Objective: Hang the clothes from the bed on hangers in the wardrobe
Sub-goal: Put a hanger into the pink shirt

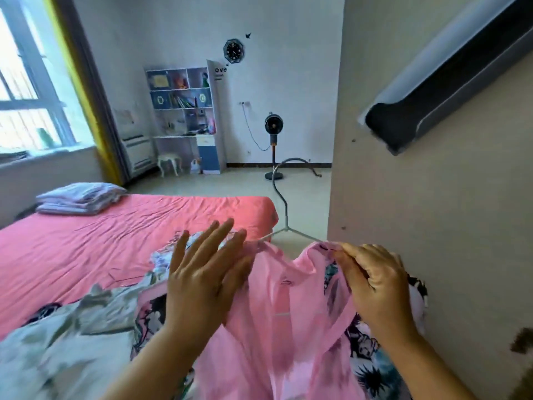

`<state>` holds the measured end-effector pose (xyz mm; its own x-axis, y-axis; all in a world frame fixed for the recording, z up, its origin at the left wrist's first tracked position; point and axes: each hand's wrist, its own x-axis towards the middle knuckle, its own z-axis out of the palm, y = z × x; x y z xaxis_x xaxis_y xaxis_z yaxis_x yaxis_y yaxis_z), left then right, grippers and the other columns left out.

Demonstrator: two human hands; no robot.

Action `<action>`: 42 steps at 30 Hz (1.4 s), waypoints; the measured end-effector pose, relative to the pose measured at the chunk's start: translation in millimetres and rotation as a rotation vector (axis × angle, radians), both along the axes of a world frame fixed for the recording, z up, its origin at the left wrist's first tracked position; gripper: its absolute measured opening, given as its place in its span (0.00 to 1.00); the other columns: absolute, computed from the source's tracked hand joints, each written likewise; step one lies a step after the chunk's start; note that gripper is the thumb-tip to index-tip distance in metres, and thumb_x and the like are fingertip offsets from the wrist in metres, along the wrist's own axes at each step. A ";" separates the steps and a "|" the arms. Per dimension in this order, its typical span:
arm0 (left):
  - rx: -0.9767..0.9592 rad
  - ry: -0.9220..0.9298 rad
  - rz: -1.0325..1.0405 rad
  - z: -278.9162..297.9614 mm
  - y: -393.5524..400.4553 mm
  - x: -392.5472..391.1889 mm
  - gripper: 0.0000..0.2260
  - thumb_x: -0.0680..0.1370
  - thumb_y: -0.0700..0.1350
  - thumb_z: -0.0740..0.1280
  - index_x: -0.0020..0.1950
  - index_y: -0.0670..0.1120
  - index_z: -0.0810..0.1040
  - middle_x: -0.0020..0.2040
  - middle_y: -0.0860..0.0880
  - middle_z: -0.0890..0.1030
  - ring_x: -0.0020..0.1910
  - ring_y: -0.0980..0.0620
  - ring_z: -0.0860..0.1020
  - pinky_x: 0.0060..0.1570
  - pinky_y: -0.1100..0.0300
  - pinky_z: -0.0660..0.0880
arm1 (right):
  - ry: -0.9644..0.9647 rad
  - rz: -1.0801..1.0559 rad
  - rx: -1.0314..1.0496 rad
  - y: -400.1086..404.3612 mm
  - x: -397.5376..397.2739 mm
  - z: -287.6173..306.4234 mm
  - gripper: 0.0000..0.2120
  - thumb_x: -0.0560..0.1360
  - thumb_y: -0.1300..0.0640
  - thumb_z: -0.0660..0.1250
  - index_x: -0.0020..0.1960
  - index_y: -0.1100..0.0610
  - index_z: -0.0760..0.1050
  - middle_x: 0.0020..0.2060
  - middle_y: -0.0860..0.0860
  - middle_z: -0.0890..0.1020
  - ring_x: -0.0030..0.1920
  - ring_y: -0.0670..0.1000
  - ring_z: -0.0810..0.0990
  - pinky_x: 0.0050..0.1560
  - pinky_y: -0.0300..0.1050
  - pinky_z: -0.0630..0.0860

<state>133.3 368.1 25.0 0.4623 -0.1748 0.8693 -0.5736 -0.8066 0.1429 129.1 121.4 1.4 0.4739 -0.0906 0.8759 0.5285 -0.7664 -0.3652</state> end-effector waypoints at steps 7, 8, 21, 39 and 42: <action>0.044 0.170 0.277 -25.5 147.9 -14.8 0.24 0.78 0.64 0.52 0.60 0.51 0.76 0.47 0.50 0.82 0.44 0.50 0.79 0.42 0.57 0.75 | 0.049 0.326 0.000 93.7 61.6 2.8 0.16 0.76 0.47 0.60 0.49 0.56 0.82 0.35 0.46 0.81 0.36 0.47 0.76 0.37 0.48 0.72; 0.041 0.188 0.303 -33.9 164.9 -15.5 0.20 0.79 0.64 0.51 0.57 0.53 0.75 0.45 0.52 0.82 0.40 0.51 0.80 0.36 0.59 0.76 | 0.060 0.353 -0.018 110.1 71.8 -0.6 0.16 0.76 0.47 0.61 0.49 0.56 0.82 0.35 0.46 0.81 0.36 0.45 0.76 0.38 0.45 0.73; -0.146 0.338 0.632 -121.3 329.3 27.5 0.20 0.79 0.63 0.51 0.40 0.52 0.74 0.28 0.55 0.75 0.24 0.55 0.73 0.22 0.66 0.64 | 0.319 0.587 -0.126 320.0 204.3 -47.5 0.20 0.69 0.42 0.65 0.49 0.55 0.82 0.40 0.48 0.83 0.41 0.52 0.81 0.45 0.58 0.76; -0.376 0.911 0.867 -237.7 504.8 247.5 0.15 0.76 0.53 0.67 0.32 0.57 0.66 0.28 0.55 0.72 0.29 0.49 0.73 0.30 0.57 0.67 | 0.795 0.774 -0.350 439.0 431.8 -178.7 0.16 0.70 0.58 0.73 0.57 0.56 0.78 0.49 0.48 0.79 0.53 0.47 0.74 0.56 0.39 0.67; -0.409 1.022 0.890 -265.8 517.0 283.4 0.11 0.77 0.48 0.67 0.35 0.48 0.73 0.28 0.52 0.73 0.29 0.49 0.72 0.29 0.59 0.64 | 0.873 0.807 -0.382 458.3 466.0 -213.2 0.15 0.71 0.58 0.72 0.57 0.57 0.78 0.50 0.49 0.79 0.54 0.48 0.74 0.56 0.38 0.66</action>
<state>416.8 885.1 -240.7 0.7299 0.6835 0.0071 0.5941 -0.6395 0.4878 595.2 579.7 -211.8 0.7117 0.6870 0.1470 0.5898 -0.4706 -0.6562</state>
